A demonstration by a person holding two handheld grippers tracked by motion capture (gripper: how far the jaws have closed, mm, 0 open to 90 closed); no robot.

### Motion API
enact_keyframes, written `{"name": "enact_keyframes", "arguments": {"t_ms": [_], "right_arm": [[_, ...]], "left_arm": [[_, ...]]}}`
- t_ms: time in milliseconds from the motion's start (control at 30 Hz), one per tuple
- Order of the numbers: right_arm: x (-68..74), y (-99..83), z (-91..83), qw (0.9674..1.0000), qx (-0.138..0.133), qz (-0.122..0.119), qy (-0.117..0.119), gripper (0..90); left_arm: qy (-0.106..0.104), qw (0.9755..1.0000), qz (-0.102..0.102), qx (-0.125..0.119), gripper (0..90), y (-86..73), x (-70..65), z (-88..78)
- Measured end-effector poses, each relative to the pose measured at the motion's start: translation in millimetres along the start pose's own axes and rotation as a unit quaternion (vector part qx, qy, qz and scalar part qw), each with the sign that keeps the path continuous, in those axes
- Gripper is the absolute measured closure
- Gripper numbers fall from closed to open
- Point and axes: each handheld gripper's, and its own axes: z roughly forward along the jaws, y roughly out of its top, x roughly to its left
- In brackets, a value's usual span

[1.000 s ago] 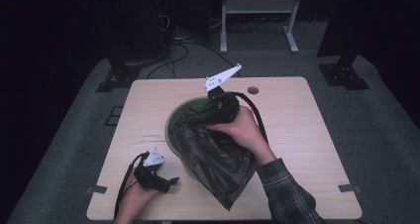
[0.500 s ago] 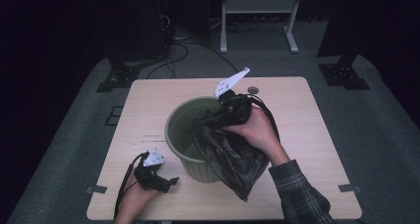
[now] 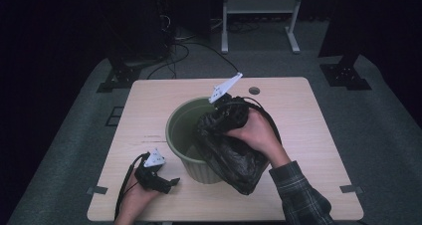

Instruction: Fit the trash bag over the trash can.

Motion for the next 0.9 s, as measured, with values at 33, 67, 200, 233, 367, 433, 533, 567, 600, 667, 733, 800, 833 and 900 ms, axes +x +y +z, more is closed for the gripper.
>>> {"name": "enact_keyframes", "arguments": {"t_ms": [33, 67, 200, 233, 367, 433, 533, 567, 600, 667, 733, 800, 833, 900], "right_arm": [[0.6, 0.2, -0.9, 1.0, -0.004, 0.001, 0.003, 49.1], [0.9, 0.5, -1.7, 1.0, -0.006, -0.003, 0.001, 46.3], [2.9, 1.2, -5.1, 0.9999, -0.013, -0.01, 0.001, 44.2], [3.4, 1.4, -6.6, 0.9998, -0.015, -0.011, 0.001, 44.2], [6.0, 1.3, -11.4, 0.9996, -0.023, -0.015, 0.01, 42.9], [6.9, 0.9, -12.4, 0.9996, -0.02, -0.018, 0.007, 42.7], [6.6, -0.6, -15.3, 0.9997, -0.019, -0.018, 0.003, 42.6], [6.2, -1.5, -17.0, 0.9996, -0.021, -0.016, 0.002, 42.6], [5.3, -2.4, -18.9, 0.9996, -0.023, -0.015, 0.0, 42.5], [3.9, -4.6, -23.1, 0.9995, -0.027, -0.014, -0.002, 41.8], [2.8, -7.1, -27.4, 0.9995, -0.03, -0.011, -0.004, 41.7], [1.8, -9.6, -32.1, 0.9994, -0.034, -0.009, -0.006, 41.5], [1.4, -10.9, -34.5, 0.9993, -0.036, -0.006, -0.007, 41.5], [0.6, -13.5, -39.7, 0.9991, -0.041, -0.003, -0.009, 41.5]], "left_arm": [[0.0, 1.0, 0.0, 0.0, 0.0, 0.0, 0.0, 0.0], [0.0, 1.0, 0.0, 0.0, 0.0, 0.0, 0.0, 0.0], [0.0, 1.0, 0.0, 0.0, 0.0, 0.0, 0.0, 0.0], [0.0, 1.0, 0.0, 0.0, 0.0, 0.0, 0.0, 0.0], [0.0, 1.0, 0.0, 0.0, 0.0, 0.0, 0.0, -0.1], [-0.001, 1.0, -0.001, 0.0, 0.0, 0.0, 0.3, -0.2], [-0.009, 0.9999, -0.007, 0.006, 0.0, 1.3, 1.7, -2.1], [-0.011, 0.9999, -0.01, 0.006, 0.0, 2.0, 2.2, -3.6], [-0.014, 0.9998, -0.012, -0.002, 0.0, 2.6, 2.8, -6.1], [-0.019, 0.9997, -0.014, -0.009, 0.0, 5.8, 3.8, -12.1], [-0.02, 0.9996, -0.015, -0.016, 0.0, 10.0, 3.7, -18.9], [-0.027, 0.9992, -0.015, -0.024, 0.0, 13.8, 3.8, -26.0], [-0.027, 0.9992, -0.013, -0.026, 0.0, 15.6, 3.5, -29.5], [-0.027, 0.9991, -0.009, -0.031, 0.0, 19.2, 2.8, -36.6]]}}
